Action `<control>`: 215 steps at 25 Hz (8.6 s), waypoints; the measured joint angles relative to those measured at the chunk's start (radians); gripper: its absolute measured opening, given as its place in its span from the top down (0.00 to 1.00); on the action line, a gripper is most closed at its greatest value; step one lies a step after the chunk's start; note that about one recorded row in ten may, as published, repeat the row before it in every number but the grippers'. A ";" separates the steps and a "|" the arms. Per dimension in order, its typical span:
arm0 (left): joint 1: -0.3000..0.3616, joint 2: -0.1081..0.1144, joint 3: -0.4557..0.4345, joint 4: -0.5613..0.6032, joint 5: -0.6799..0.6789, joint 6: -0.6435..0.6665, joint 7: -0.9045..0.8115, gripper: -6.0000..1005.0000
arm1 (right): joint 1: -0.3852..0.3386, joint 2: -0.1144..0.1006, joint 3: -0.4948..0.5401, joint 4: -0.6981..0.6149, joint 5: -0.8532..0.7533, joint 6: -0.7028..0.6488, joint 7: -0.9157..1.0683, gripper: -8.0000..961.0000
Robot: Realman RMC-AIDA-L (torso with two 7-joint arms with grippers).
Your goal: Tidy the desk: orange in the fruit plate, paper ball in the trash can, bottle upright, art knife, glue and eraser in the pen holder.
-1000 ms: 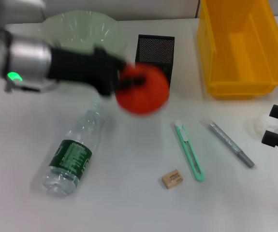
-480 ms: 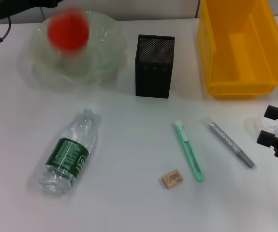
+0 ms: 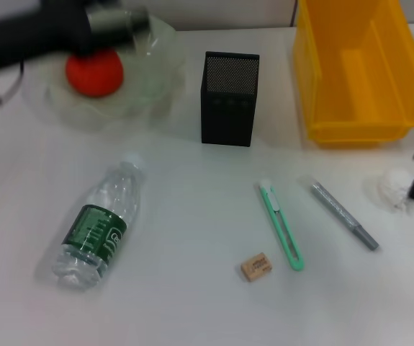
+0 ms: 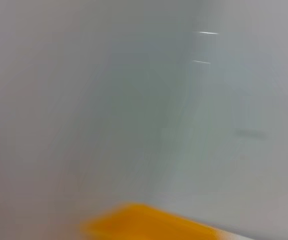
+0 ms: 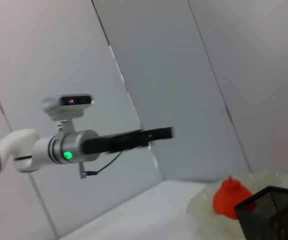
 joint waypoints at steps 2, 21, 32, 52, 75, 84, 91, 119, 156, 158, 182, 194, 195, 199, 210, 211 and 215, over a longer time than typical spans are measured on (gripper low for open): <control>0.003 0.002 0.001 0.000 0.014 0.081 0.015 0.21 | 0.009 -0.001 -0.003 -0.085 0.001 -0.025 0.077 0.13; 0.040 -0.030 -0.009 0.006 0.260 0.248 0.061 0.18 | 0.273 0.057 -0.626 -0.796 -0.870 0.140 0.936 0.13; 0.047 -0.028 -0.010 0.006 0.262 0.246 0.047 0.20 | 0.338 0.050 -0.792 -0.333 -0.868 0.533 0.968 0.15; 0.052 -0.022 -0.051 0.014 0.257 0.252 -0.019 0.24 | 0.292 0.040 -0.466 -0.708 -0.516 0.415 0.924 0.46; -0.079 -0.059 0.299 0.610 0.879 0.111 -1.125 0.28 | 0.072 0.039 -0.451 -0.250 0.113 0.207 0.126 0.12; -0.103 -0.065 0.482 0.501 0.986 -0.076 -1.279 0.30 | 0.090 0.043 -0.459 0.065 0.089 0.185 -0.114 0.12; -0.163 -0.067 0.514 0.309 1.008 -0.190 -1.283 0.31 | 0.086 0.035 -0.455 0.075 0.071 0.210 -0.115 0.12; -0.066 -0.056 0.507 0.416 0.814 -0.147 -0.977 0.55 | 0.076 0.027 -0.409 0.092 0.079 0.196 -0.099 0.12; 0.071 -0.058 -0.254 -0.535 -0.228 0.117 0.750 0.52 | 0.128 0.047 -0.404 0.091 0.240 0.183 0.016 0.12; 0.067 -0.059 -0.257 -0.603 -0.233 0.110 0.899 0.52 | 0.119 0.049 -0.404 0.093 0.322 0.178 0.034 0.12; 0.019 -0.065 -0.305 -0.811 -0.287 -0.038 1.048 0.43 | 0.092 0.049 -0.328 0.174 0.440 0.184 -0.019 0.12; 0.122 0.016 -0.090 -0.349 -0.130 0.386 0.504 0.20 | 0.089 -0.001 -0.320 -0.077 0.369 0.176 0.170 0.12; 0.120 0.028 -0.006 -0.310 -0.063 0.379 0.478 0.20 | 0.089 -0.020 -0.323 -0.234 0.298 0.163 0.301 0.12; 0.103 0.018 0.017 -0.297 0.075 0.320 0.439 0.20 | 0.108 -0.033 -0.339 -0.496 0.150 0.115 0.505 0.12; 0.091 -0.008 0.017 -0.292 0.155 0.197 0.374 0.20 | 0.358 0.039 -0.756 -0.937 -0.539 -0.049 1.028 0.13; 0.090 -0.008 0.017 -0.291 0.156 0.196 0.372 0.20 | 0.372 0.048 -0.798 -0.927 -0.576 -0.037 1.054 0.13; 0.089 -0.008 0.020 -0.292 0.157 0.179 0.370 0.20 | 0.405 0.055 -1.005 -0.825 -0.639 0.084 1.192 0.13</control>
